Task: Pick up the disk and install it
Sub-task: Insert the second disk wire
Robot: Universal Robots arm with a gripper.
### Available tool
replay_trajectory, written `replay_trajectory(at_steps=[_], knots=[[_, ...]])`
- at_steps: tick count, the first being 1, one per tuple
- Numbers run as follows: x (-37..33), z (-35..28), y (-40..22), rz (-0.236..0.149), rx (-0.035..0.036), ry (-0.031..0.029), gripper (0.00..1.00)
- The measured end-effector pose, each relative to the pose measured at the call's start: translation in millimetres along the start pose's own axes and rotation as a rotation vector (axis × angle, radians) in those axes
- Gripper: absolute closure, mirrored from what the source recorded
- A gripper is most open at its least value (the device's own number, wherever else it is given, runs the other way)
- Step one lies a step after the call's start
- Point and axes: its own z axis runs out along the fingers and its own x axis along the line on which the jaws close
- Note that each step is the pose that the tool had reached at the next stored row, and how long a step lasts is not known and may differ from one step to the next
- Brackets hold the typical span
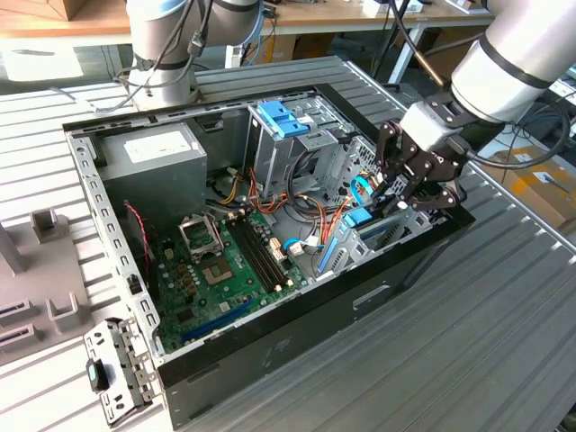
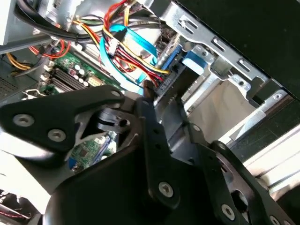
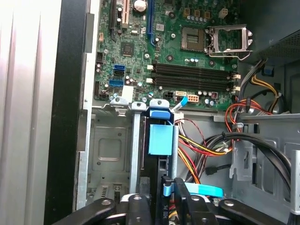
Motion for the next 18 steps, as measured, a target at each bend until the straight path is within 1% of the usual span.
replay_trajectory(at_steps=[1,2,3,4,6,7,8,10,12,13,14,15,16,18], knots=[[0.0,0.0,0.0,0.0,0.0,0.0001,0.64],[0.0,-0.3,0.0,0.0,0.0,0.0002,0.64],[-0.4,-3.1,0.2,0.001,0.0,-0.0001,0.64],[-1.5,-10.6,0.7,0.001,0.0001,-0.0001,0.64],[-2.7,-20.0,1.2,0.001,0.0002,-0.0001,0.64],[-3.1,-23.0,1.4,0.001,0.0002,0.0001,0.64],[-3.4,-24.7,1.5,0.001,0.0002,0.0,0.64],[-3.5,-25.2,1.6,0.001,0.0003,-0.0016,0.65],[-3.4,-25.3,1.6,0.0,0.0003,-0.0048,0.79],[-3.4,-25.2,1.6,0.0,0.0004,-0.0072,0.79],[-3.4,-25.2,1.6,0.0,0.0005,-0.0096,0.85],[-3.4,-25.0,1.6,0.0,0.0004,-0.0134,0.89],[-3.4,-24.7,1.6,0.0,0.0002,-0.0155,0.89],[-0.7,-19.8,1.2,0.001,-0.005,-0.0163,0.89]])
